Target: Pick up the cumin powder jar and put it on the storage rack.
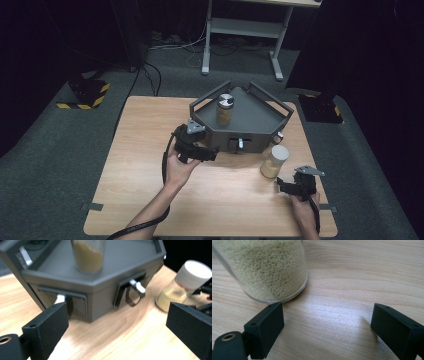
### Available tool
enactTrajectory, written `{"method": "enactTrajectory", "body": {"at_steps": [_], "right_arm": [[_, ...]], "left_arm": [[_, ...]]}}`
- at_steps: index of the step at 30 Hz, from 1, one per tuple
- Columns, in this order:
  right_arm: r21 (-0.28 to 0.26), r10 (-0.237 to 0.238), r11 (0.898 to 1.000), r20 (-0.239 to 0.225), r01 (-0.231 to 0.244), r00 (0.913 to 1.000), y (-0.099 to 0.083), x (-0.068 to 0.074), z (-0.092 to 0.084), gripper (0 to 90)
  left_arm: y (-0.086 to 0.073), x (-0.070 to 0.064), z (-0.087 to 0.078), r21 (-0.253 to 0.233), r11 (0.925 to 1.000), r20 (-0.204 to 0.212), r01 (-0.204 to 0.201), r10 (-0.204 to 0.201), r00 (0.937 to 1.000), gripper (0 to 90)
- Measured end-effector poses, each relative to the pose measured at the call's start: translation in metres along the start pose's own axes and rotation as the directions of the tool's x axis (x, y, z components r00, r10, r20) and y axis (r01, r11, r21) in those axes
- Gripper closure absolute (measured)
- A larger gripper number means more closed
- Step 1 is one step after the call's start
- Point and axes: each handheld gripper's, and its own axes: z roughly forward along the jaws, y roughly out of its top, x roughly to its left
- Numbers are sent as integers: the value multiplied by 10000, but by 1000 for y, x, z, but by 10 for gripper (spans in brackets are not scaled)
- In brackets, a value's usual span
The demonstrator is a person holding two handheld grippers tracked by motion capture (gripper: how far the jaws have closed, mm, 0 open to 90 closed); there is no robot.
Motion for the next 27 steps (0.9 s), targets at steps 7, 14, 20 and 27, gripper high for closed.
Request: {"method": "enactTrajectory", "body": {"at_steps": [7,14,20,27], "right_arm": [[9,16,10000,-16,-16,10000,0,0,0,108],[6,7,10000,-21,-7,10000,0,0,0,108],[11,22,10000,-26,-22,10000,0,-1,0,108],[21,22,10000,-29,-22,10000,0,-1,0,108]], "left_arm": [[-16,2,4,231,9997,68,-111,110,9999,43],[-30,4,7,227,9997,-129,-67,70,9999,43],[-47,7,11,513,9987,-455,-5,28,9990,47],[-59,10,14,758,9970,-556,171,-128,9984,47]]}}
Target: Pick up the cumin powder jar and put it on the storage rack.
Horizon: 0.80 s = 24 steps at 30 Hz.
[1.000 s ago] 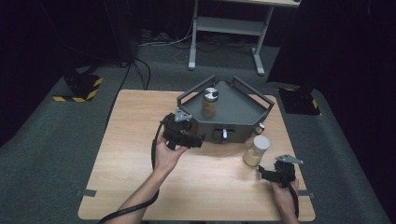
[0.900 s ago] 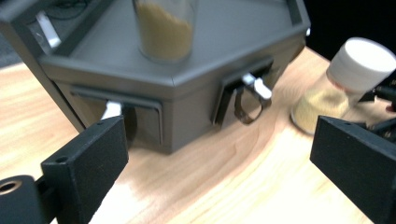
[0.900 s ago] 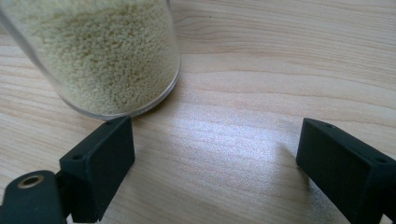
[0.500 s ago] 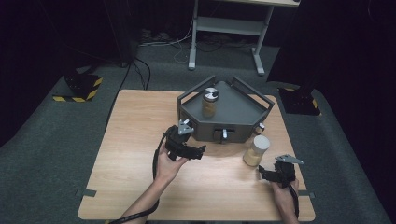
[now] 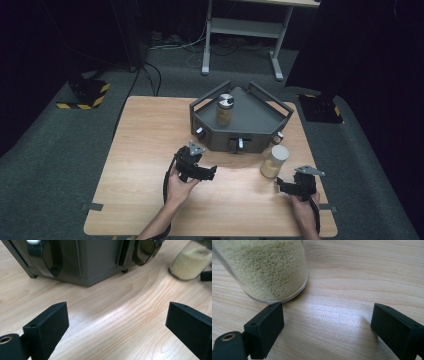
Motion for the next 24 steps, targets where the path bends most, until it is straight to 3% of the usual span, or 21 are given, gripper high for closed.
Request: {"method": "enactTrajectory", "body": {"at_steps": [10,18,24], "right_arm": [[-3,0,10000,3,0,10000,0,0,0,108],[-2,0,10000,1,0,10000,0,0,0,108],[-3,-2,10000,-2,2,10000,0,0,0,108]], "left_arm": [[-16,1,11,444,9989,-348,-153,169,9993,47],[-25,2,19,730,9973,-534,-31,70,9985,47],[-33,-3,25,876,9957,-718,-318,382,9967,47]]}}
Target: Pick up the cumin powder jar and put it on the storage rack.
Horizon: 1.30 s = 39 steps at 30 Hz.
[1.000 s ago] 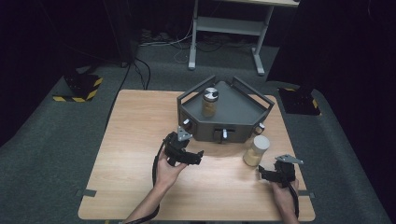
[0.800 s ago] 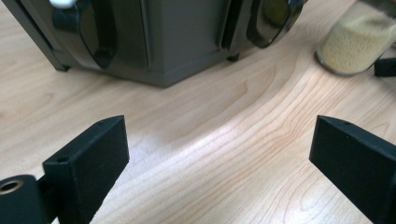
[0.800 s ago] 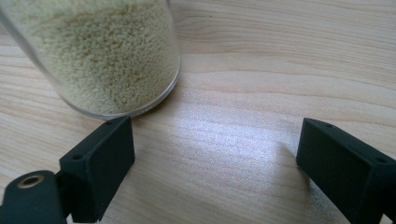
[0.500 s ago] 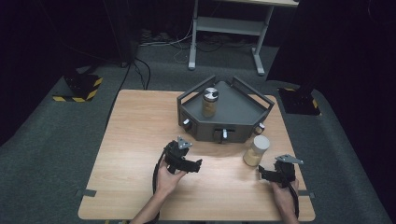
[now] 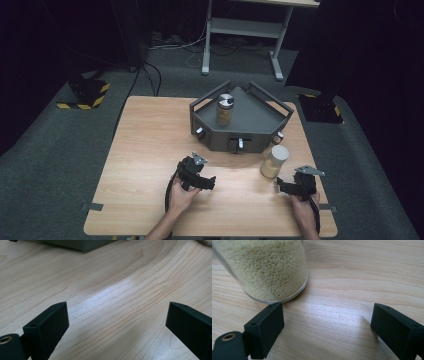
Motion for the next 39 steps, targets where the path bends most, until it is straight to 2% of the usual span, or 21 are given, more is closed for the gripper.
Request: {"method": "enactTrajectory", "body": {"at_steps": [4,8,12,17,21,24,30,39], "right_arm": [[0,-4,10000,2,4,10000,0,0,0,109],[-2,-4,10000,3,4,10000,0,0,0,109],[-3,-4,10000,4,4,10000,0,0,0,109],[-7,-8,10000,10,8,10000,0,0,0,109],[-17,-29,10000,16,29,10000,0,0,0,109],[-14,-29,10000,14,29,10000,0,0,0,109],[-21,-42,10000,16,42,10000,0,1,0,110],[-13,-36,10000,-27,36,10000,0,0,0,110]], "left_arm": [[-4,-5,4,95,9992,-125,-388,389,9992,47],[-6,-6,6,120,9989,-142,-454,456,9989,47],[-9,-7,9,46,9994,-185,-355,356,9992,47],[-14,-7,11,110,9983,-302,-573,576,9979,47],[-17,-5,12,92,9992,-380,-400,403,9985,47],[-18,-5,12,88,9988,-397,-483,487,9980,46],[-19,-4,13,34,9988,-356,-494,495,9981,37],[-27,3,12,-274,9982,-54,-539,538,9985,8]]}}
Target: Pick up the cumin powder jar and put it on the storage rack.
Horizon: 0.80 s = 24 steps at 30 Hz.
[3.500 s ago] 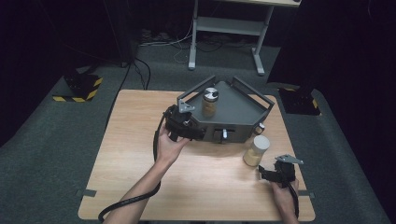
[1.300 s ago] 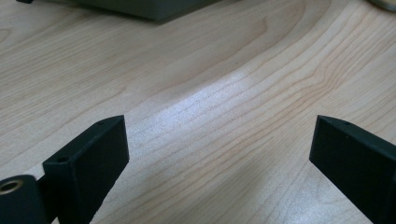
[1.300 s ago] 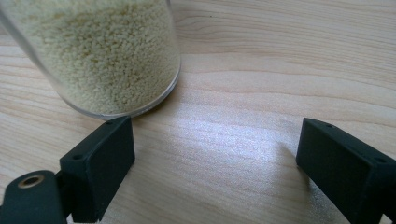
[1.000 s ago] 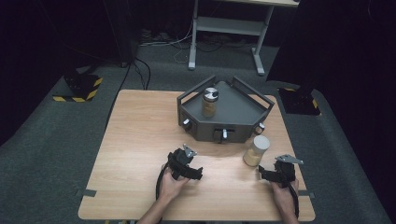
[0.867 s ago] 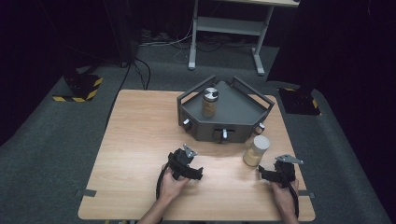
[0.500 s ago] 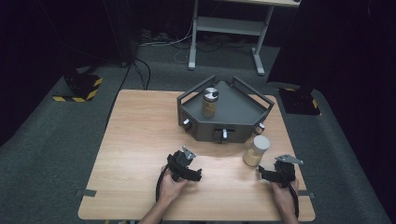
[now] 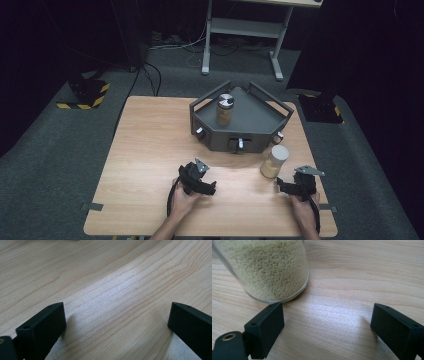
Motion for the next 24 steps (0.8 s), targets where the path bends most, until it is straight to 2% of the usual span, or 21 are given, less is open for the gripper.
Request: {"method": "enactTrajectory", "body": {"at_steps": [2,24], "right_arm": [[-7,-3,10000,1,3,10000,0,0,0,111],[-5,-57,10000,-67,57,10000,0,0,0,114]], "left_arm": [[-4,2,-1,-147,9999,98,-3,5,10000,7],[-4,1,-1,-161,9999,31,-36,36,10000,5]]}}
